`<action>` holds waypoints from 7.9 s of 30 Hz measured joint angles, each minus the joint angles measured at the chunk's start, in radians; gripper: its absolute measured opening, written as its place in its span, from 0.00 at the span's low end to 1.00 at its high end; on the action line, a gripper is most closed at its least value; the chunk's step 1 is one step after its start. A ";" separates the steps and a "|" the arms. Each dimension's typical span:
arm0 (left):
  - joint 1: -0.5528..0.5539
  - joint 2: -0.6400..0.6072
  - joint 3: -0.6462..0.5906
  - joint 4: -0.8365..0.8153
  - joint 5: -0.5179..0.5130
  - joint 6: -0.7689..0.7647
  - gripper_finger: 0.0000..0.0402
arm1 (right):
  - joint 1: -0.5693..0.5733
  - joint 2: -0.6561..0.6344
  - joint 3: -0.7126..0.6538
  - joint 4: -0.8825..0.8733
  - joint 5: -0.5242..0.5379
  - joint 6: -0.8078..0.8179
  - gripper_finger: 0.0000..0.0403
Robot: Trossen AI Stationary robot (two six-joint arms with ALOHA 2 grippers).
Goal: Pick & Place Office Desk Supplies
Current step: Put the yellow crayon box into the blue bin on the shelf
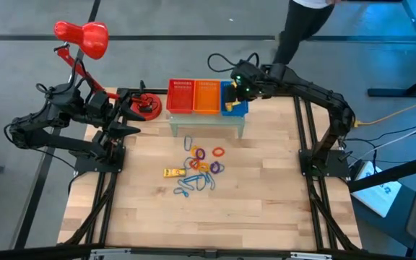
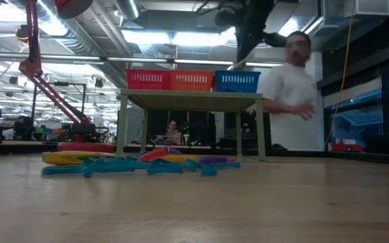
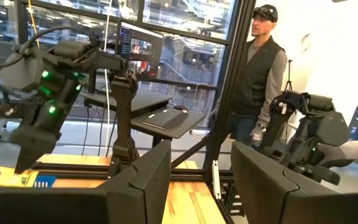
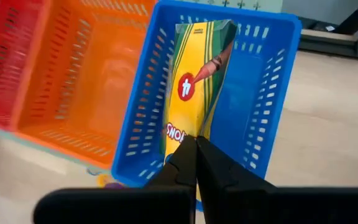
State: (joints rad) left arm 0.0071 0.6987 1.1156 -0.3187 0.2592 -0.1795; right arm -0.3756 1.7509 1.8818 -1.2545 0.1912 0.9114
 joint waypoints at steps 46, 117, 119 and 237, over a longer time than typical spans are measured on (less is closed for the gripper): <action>-0.130 0.086 0.000 -0.360 0.035 -0.124 0.41 | 0.230 -0.104 0.000 0.414 0.026 -0.135 0.19; -0.266 0.774 -0.522 0.107 -0.310 -0.039 0.74 | 0.654 -0.212 -0.001 0.467 0.351 0.035 0.57; -0.285 0.800 -0.522 0.122 -0.331 -0.045 0.74 | 0.654 -0.212 0.000 0.469 0.351 0.035 0.57; -0.044 0.484 -0.174 0.652 0.339 -0.555 0.35 | 0.592 -0.055 0.000 0.649 -0.259 -0.912 0.12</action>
State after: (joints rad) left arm -0.0365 1.1828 0.9421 0.3332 0.5987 -0.7345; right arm 0.2169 1.6958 1.8820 -0.6056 -0.0683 -0.0008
